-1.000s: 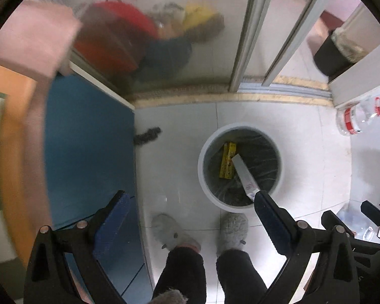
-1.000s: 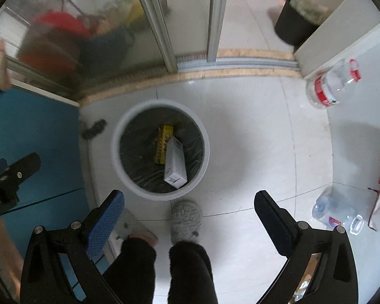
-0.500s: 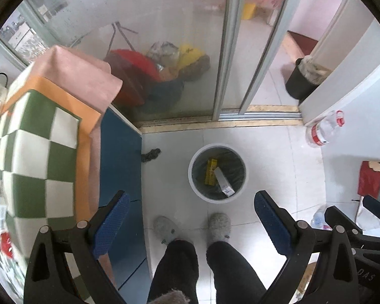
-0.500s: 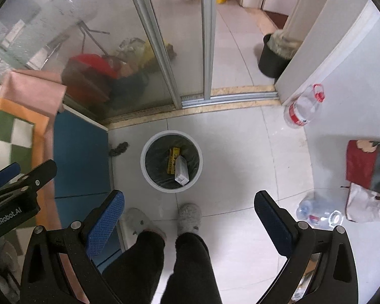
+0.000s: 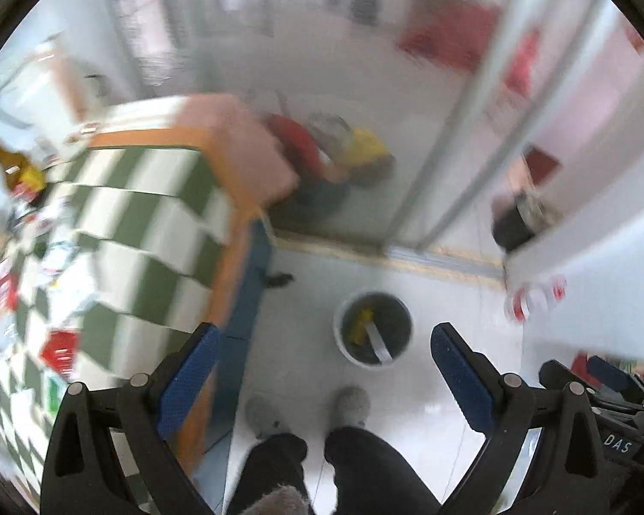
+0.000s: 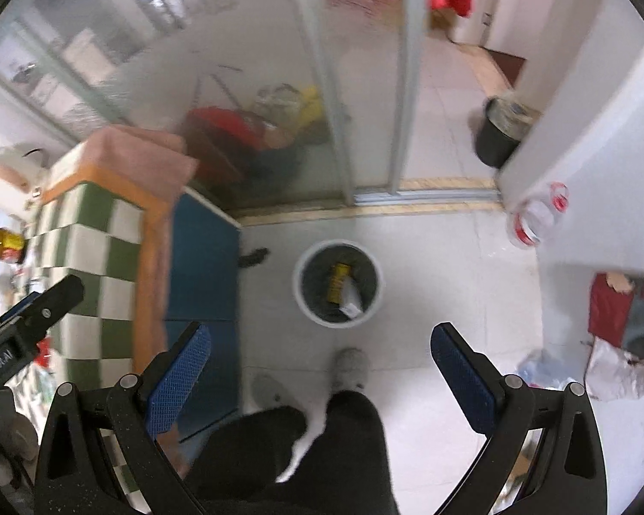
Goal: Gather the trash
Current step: 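Move both tools back toward the counter, then grasp the white tissue with the left tool while the right tool grasps the green-white box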
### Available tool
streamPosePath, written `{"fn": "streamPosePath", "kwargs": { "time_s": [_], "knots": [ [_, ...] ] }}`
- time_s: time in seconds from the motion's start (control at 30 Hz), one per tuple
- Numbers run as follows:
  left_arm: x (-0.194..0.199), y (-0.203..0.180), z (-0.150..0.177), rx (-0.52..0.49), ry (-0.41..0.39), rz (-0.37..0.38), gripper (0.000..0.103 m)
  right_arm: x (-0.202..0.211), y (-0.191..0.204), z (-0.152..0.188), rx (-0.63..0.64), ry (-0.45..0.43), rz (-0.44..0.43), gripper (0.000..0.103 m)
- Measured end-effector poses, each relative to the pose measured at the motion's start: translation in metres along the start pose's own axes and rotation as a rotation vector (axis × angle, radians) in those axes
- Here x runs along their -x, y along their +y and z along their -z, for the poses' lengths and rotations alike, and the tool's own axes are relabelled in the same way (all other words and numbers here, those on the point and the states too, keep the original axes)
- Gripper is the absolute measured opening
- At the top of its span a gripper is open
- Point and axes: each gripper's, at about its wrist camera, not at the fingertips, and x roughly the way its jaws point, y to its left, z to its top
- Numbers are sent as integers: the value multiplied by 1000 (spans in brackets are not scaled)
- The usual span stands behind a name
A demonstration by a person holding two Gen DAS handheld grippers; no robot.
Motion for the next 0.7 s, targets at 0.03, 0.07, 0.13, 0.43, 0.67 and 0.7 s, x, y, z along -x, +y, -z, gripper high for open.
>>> {"fn": "streamPosePath", "kwargs": {
  "time_s": [0.03,0.07,0.13,0.43,0.67,0.7],
  "knots": [
    [10,20,-3,31,-18,-20,100,2,15,-3,21,0,-12,103],
    [19,46,-5,68,-33,-46,100,4,38,-6,55,4,-28,103],
    [37,98,-1,149,-52,-102,100,5,87,-9,120,17,-82,103],
    [63,336,100,547,95,-374,100,-42,303,17,412,151,-203,103],
    [19,431,189,818,241,-347,100,-108,444,40,615,165,-172,103],
    [12,438,195,832,249,-330,100,-117,456,38,634,168,-160,103]
  ]
}}
